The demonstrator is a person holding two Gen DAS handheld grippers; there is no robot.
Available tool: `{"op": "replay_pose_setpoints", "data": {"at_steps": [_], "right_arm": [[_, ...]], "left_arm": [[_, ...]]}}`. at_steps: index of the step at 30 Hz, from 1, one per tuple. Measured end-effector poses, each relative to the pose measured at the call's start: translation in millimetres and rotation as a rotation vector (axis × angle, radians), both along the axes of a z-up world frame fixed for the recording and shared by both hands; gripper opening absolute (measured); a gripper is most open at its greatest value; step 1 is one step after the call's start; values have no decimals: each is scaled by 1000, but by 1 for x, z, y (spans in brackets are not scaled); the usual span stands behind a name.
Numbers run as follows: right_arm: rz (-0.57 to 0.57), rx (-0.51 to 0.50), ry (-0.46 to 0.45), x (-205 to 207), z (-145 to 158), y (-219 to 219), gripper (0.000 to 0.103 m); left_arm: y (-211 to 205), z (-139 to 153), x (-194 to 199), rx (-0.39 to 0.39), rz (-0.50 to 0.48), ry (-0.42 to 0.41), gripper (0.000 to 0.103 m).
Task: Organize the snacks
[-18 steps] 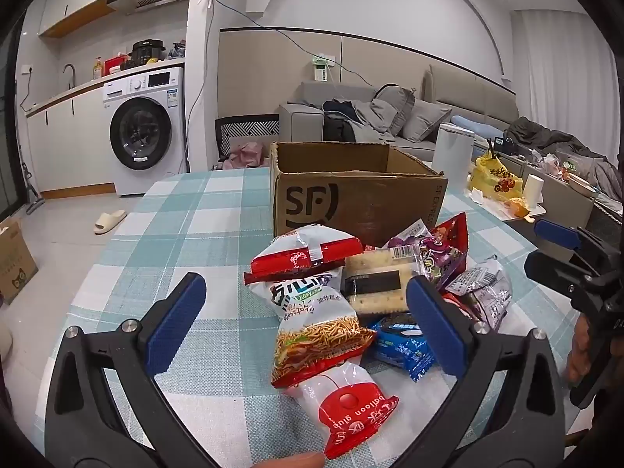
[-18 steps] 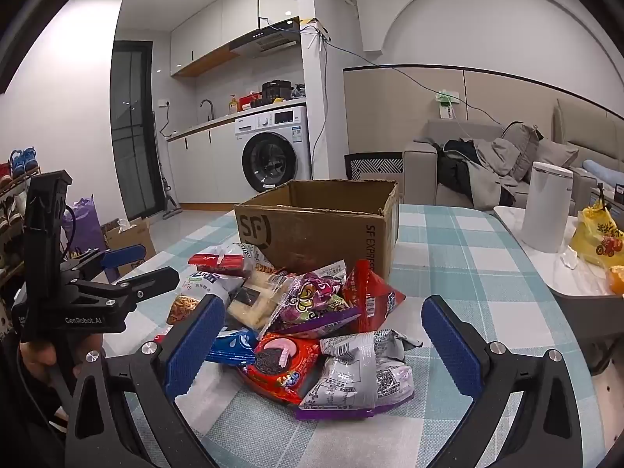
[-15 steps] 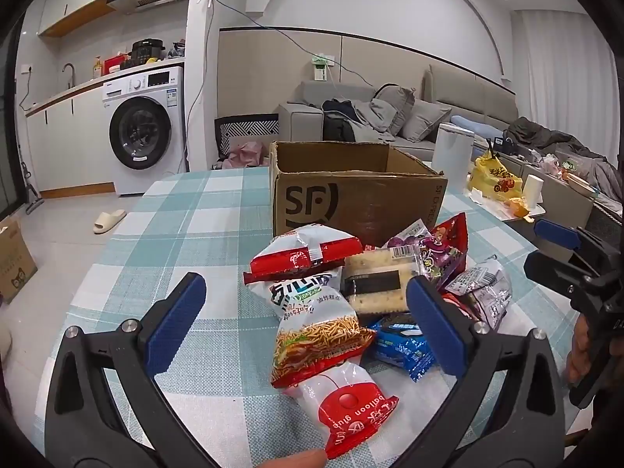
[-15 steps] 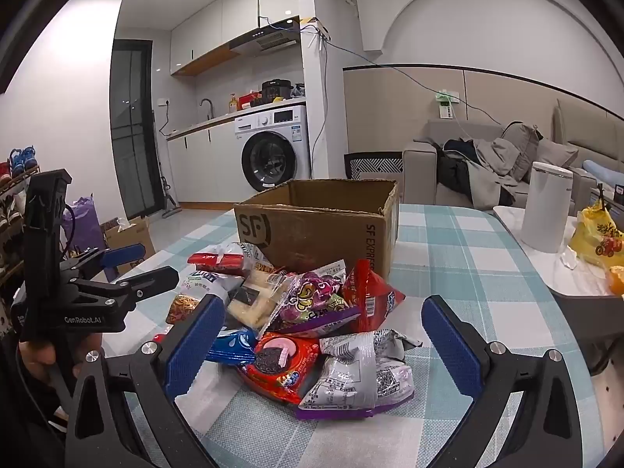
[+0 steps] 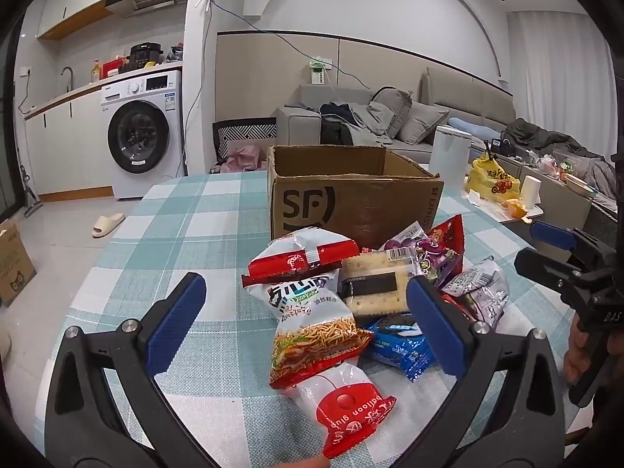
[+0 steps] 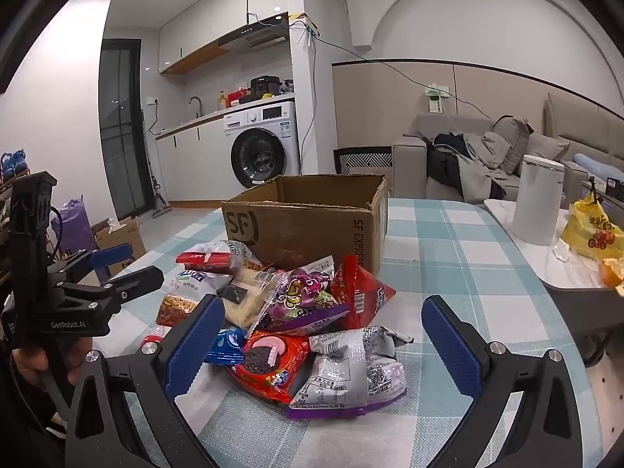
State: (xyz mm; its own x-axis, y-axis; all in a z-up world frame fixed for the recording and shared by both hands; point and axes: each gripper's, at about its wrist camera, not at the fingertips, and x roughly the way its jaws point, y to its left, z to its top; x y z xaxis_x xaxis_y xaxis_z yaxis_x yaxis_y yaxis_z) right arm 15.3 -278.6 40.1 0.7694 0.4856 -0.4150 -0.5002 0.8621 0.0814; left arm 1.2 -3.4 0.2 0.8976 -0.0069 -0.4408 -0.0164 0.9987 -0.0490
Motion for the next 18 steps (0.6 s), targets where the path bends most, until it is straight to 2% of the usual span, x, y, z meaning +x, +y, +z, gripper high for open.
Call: {"op": "replay_pose_setpoints", "data": {"at_steps": [18], "right_arm": [[25,3,-10,-4,2,2,103]], "left_arm": [[-1,4,-4,8,-18,-13,102]]}}
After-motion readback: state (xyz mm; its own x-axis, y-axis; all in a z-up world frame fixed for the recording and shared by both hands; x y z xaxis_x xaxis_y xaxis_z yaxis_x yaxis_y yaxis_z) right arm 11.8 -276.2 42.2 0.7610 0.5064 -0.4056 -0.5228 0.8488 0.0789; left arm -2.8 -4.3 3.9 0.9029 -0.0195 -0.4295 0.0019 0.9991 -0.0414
